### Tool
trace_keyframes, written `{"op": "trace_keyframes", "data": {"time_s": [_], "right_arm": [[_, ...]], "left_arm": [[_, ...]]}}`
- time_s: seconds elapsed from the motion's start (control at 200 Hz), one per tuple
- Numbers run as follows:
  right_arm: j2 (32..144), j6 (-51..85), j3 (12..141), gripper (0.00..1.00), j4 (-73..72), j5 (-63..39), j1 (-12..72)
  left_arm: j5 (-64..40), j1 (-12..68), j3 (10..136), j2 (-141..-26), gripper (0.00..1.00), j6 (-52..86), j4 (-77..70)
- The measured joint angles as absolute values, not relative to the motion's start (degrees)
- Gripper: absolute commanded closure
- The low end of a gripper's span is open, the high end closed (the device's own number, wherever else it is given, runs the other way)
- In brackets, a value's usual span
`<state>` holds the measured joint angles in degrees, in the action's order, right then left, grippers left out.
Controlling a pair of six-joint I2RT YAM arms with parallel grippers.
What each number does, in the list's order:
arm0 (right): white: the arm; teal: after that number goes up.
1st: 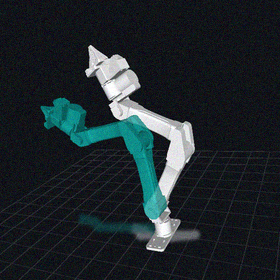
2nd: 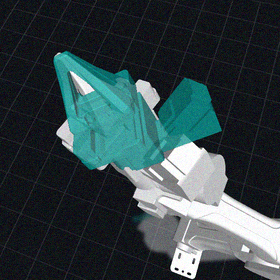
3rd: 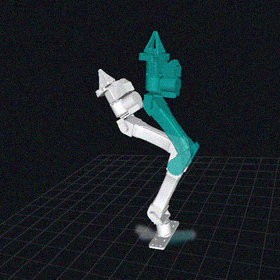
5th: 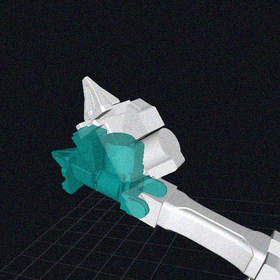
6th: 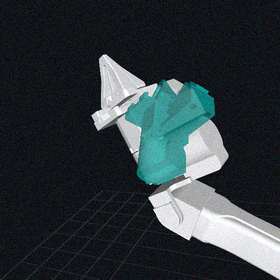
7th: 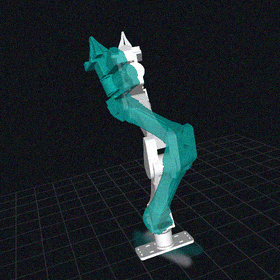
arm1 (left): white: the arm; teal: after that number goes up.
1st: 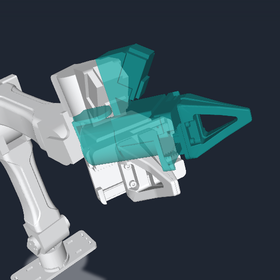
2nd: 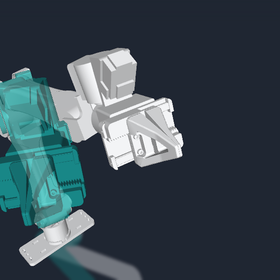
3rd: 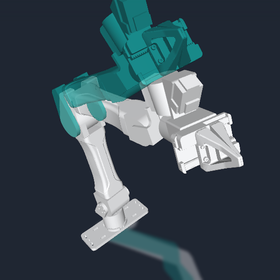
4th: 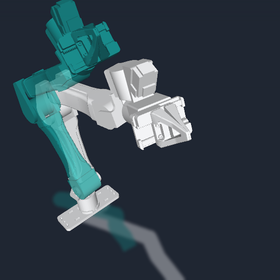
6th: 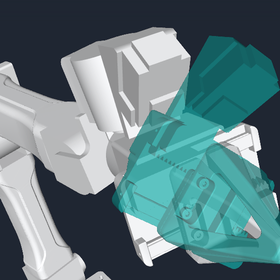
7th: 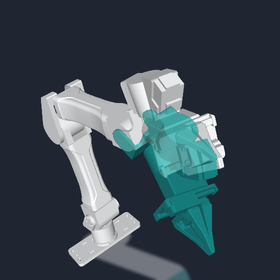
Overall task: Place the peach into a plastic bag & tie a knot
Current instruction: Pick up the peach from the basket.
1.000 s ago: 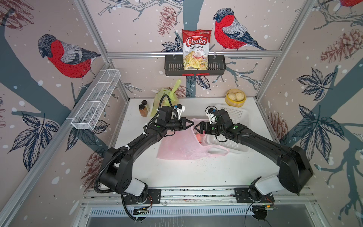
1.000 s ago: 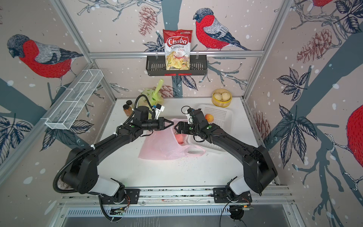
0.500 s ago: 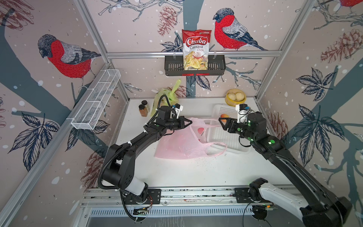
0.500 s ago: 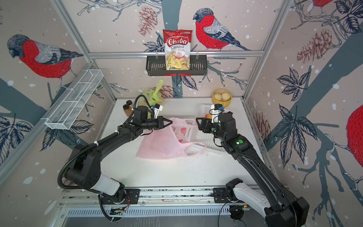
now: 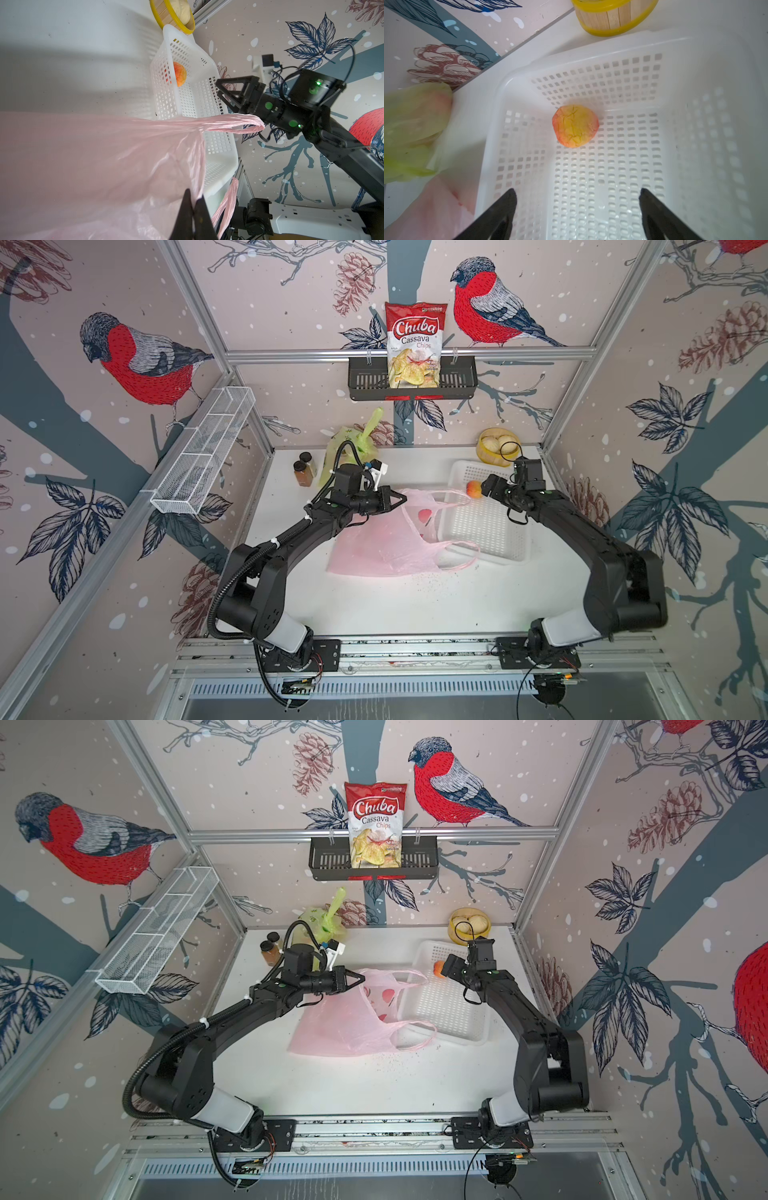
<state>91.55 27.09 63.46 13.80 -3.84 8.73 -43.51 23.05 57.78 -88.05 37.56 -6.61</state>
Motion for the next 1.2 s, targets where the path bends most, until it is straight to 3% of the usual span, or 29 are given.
{"op": "trace_keyframes", "data": {"time_s": [0.185,0.385,0.46,0.635,0.715,0.911,1.201], "right_arm": [[104.57,26.74,71.64,0.03,13.87,-1.96,9.3],[111.2,26.74,76.23,0.04,13.91,-1.52,10.31],[112.99,26.74,77.52,0.09,13.78,-1.54,10.48],[114.69,26.76,78.39,0.34,13.76,-1.65,10.48],[114.32,26.76,77.95,0.38,13.45,-2.07,10.5],[102.67,26.79,69.08,0.43,12.91,-2.79,10.74],[68.38,27.24,48.84,0.47,14.33,-5.28,15.75]], "left_arm": [[-43.53,23.05,57.76,-88.05,1.0,37.52,-6.63],[-43.9,23.05,57.76,-88.23,1.0,37.5,-6.72],[-43.99,23.05,57.74,-88.49,1.0,37.34,-6.81],[-44.73,23.05,57.47,-88.6,1.0,37.43,-7.03],[-44.75,23.05,57.43,-88.6,1.0,37.52,-7.01],[-44.75,23.05,57.41,-88.47,1.0,37.52,-7.01],[-44.6,23.05,57.41,-88.6,1.0,37.5,-6.96]]}}
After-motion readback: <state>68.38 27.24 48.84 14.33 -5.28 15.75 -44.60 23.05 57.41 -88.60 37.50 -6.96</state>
